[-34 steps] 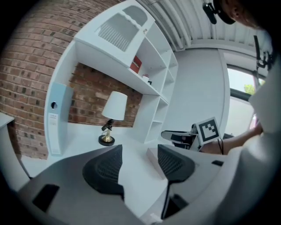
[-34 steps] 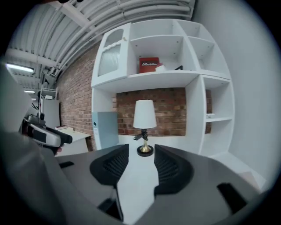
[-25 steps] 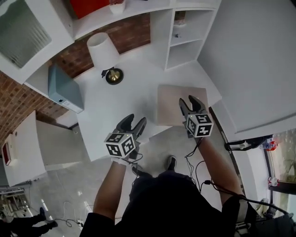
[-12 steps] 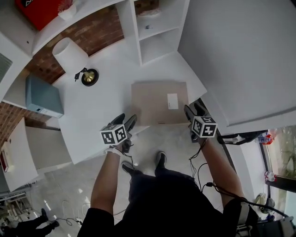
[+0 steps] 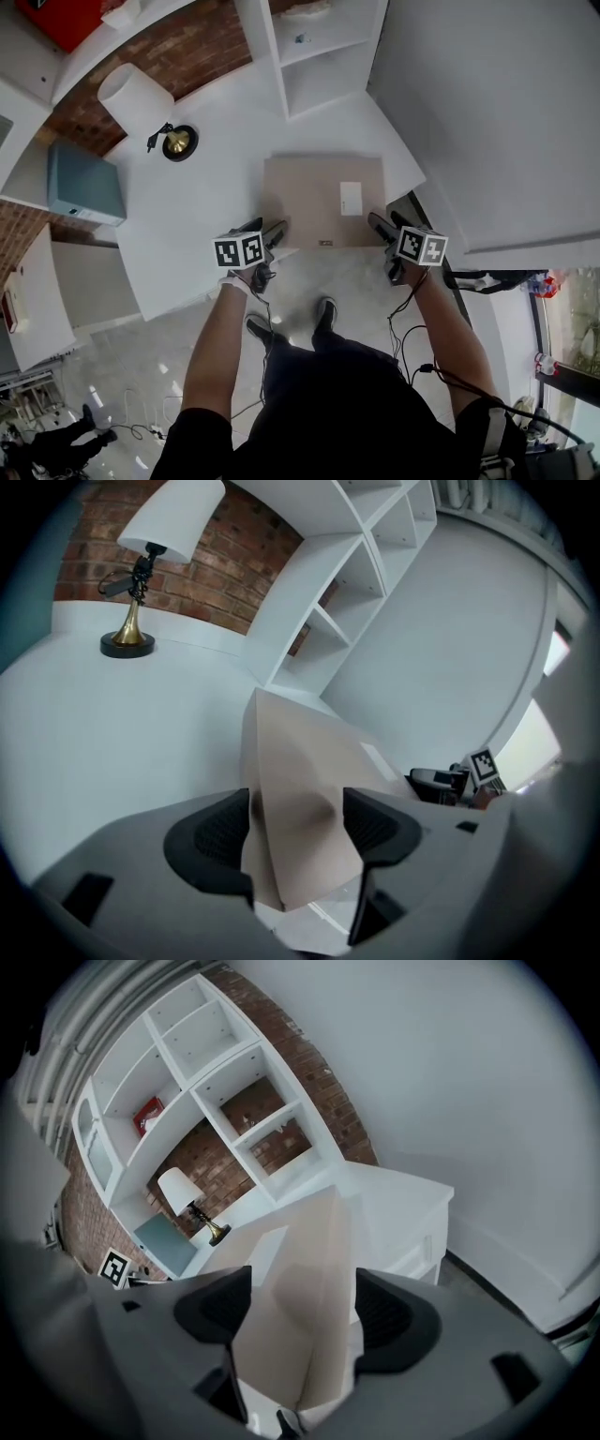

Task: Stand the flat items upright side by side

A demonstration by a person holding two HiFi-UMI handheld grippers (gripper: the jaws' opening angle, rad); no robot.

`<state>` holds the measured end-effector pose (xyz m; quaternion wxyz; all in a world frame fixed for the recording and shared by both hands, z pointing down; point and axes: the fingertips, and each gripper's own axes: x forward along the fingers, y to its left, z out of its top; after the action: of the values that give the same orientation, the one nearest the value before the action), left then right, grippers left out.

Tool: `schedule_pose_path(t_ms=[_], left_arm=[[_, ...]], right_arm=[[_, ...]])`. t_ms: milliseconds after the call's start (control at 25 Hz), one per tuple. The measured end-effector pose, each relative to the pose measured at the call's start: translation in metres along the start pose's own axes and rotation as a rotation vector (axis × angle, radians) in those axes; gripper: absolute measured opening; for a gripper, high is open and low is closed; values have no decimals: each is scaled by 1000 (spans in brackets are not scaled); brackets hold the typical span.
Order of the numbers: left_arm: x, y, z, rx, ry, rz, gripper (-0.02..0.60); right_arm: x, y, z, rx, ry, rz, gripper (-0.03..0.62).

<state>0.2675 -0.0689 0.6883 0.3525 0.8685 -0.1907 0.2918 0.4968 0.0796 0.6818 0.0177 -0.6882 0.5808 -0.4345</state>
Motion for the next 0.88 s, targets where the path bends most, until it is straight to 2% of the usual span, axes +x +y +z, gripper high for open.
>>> schedule_pose_path(t_ms=[80, 200, 400, 560, 720, 880], left_arm=[[7, -1, -2, 1, 26, -6, 295], [9, 1, -3, -31, 34, -4, 294], [2, 4, -7, -49, 37, 24, 293], [-10, 11, -9, -95, 31, 18, 293], [-40, 29, -9, -178, -26, 22, 293], [-90, 53, 0, -193, -115, 79, 293]], right_arm=[[5, -4, 0, 16, 14, 0, 368], [16, -1, -12, 21, 76, 7, 376], [17, 6, -16, 43, 120, 24, 326], [14, 26, 1, -14, 113, 34, 297], [22, 69, 19, -105, 100, 55, 290], [41, 119, 22, -141, 108, 118, 288]])
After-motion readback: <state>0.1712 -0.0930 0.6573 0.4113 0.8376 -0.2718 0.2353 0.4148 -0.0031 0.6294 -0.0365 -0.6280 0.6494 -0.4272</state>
